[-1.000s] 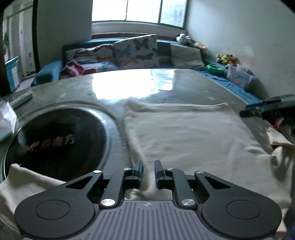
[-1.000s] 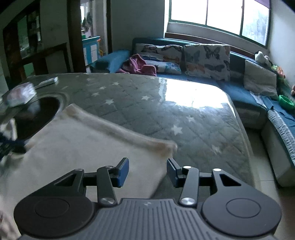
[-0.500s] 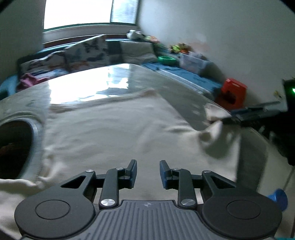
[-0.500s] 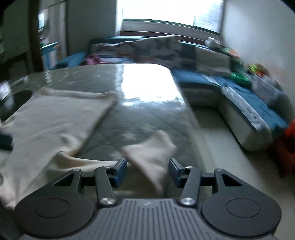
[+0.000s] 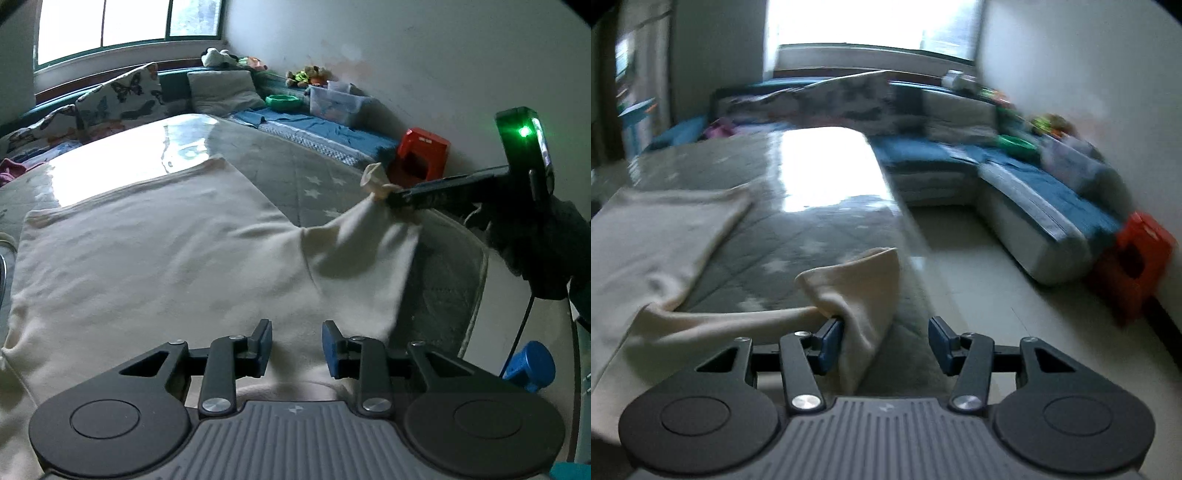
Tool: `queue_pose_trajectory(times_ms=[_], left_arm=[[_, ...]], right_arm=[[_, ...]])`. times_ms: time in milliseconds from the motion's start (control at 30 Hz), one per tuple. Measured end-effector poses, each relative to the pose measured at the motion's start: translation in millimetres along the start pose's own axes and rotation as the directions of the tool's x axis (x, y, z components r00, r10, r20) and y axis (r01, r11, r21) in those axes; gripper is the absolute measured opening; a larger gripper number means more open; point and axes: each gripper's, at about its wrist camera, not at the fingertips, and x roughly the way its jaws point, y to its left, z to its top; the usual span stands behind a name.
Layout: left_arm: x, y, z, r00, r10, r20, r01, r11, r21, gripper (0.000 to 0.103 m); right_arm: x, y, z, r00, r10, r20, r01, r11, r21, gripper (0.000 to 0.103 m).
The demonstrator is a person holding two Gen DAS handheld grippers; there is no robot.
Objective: Fold clothes
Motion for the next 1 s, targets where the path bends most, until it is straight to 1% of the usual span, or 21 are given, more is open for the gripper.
queue_pose_trajectory(times_ms=[33,100,133,200,233,267,300,333,367,433,467,600,667,733,800,867,933,1000], left_arm=[[-0.3,0.1,-0.3,1.000,0.000,-0.001,0.000,1.000,0.001,0.033],[-0.6,0.1,0.3,1.000,0.001,0.001,-0.001,1.000,0.003,0.034],[-0.6,-0.5,0.8,1.000,0.001,0.003,-0.001,1.000,0.006,0.036],[-0.7,-2.4,1.5,1.000,0.002,0.006,-0.002,1.000,0.012,0.036],[-0.8,-3.2,1.9,1.000,0.002,0.007,-0.002,1.000,0.014,0.036],[-1.0,-3.8,2.2,1.000,0.002,0.008,-0.002,1.000,0.015,0.036],[-1.3,-4.4,2.4,1.000,0.002,0.010,-0.002,1.000,0.016,0.036],[-1.5,-5.0,2.4,1.000,0.003,0.011,-0.003,1.000,0.017,0.036],[-1.7,-5.8,2.3,1.000,0.003,0.012,-0.003,1.000,0.018,0.036],[-1.0,-6.9,1.9,1.000,0.003,0.010,-0.003,1.000,0.020,0.036],[-0.3,-7.3,1.6,1.000,0.003,0.008,-0.003,1.000,0.022,0.034],[2.4,-8.4,-0.4,1.000,-0.002,-0.006,0.002,1.000,0.029,0.034],[3.3,-9.5,-0.8,1.000,-0.002,-0.006,0.002,0.999,0.043,0.034],[3.8,-9.2,-0.7,1.000,-0.003,-0.006,0.003,0.999,0.051,0.034],[2.8,-8.4,-0.5,1.000,-0.002,-0.007,0.002,0.999,0.050,0.034],[-0.2,-7.8,-0.5,1.000,-0.002,-0.003,0.003,0.999,0.045,0.034],[-4.0,-6.6,-0.4,1.000,-0.005,0.005,0.005,0.999,0.042,0.035],[-9.9,-3.6,-1.5,1.000,-0.002,0.015,0.002,0.999,0.035,0.036]], right_arm=[[-1.9,-5.2,-2.0,1.000,-0.004,0.000,0.004,1.000,0.030,0.050],[-3.9,-12.4,-6.2,1.000,0.017,-0.002,-0.017,0.997,0.071,0.050],[-4.3,-14.2,-7.9,0.999,0.034,-0.002,-0.033,0.996,0.081,0.049],[-5.1,-15.7,-9.1,0.999,0.047,0.005,-0.047,0.995,0.087,0.049],[-4.2,-16.5,-8.9,0.999,0.049,0.009,-0.049,0.994,0.093,0.047],[-2.0,-18.7,-8.5,0.999,0.049,0.010,-0.050,0.993,0.109,0.041],[-0.7,-21.9,-8.3,0.999,0.049,0.012,-0.050,0.990,0.129,0.038],[-0.3,-25.2,-8.0,0.999,0.047,0.015,-0.048,0.988,0.149,0.031],[0.1,-28.5,-7.7,0.999,0.045,0.018,-0.047,0.985,0.169,0.019],[-2.1,-35.3,-8.1,0.999,0.038,0.026,-0.042,0.980,0.193,0.007],[-4.8,-37.5,-8.3,0.999,0.030,0.034,-0.036,0.979,0.199,0.004],[-29.7,-44.3,-10.7,0.995,-0.016,0.096,-0.004,0.979,0.202,0.003],[-31.4,-49.5,-14.1,0.996,-0.026,0.090,0.006,0.977,0.215,0.003],[-21.2,-53.5,-21.1,0.998,-0.026,0.049,0.015,0.974,0.224,0.003],[-13.8,-56.8,-27.1,0.999,-0.025,0.025,0.018,0.970,0.243,0.007],[-18.6,-59.1,-27.5,0.998,-0.056,0.036,0.045,0.966,0.253,0.021],[-26.6,-59.6,-25.4,0.995,-0.087,0.058,0.070,0.967,0.245,0.022],[-34.4,-53.4,-20.6,0.995,-0.062,0.080,0.044,0.976,0.215,0.022]])
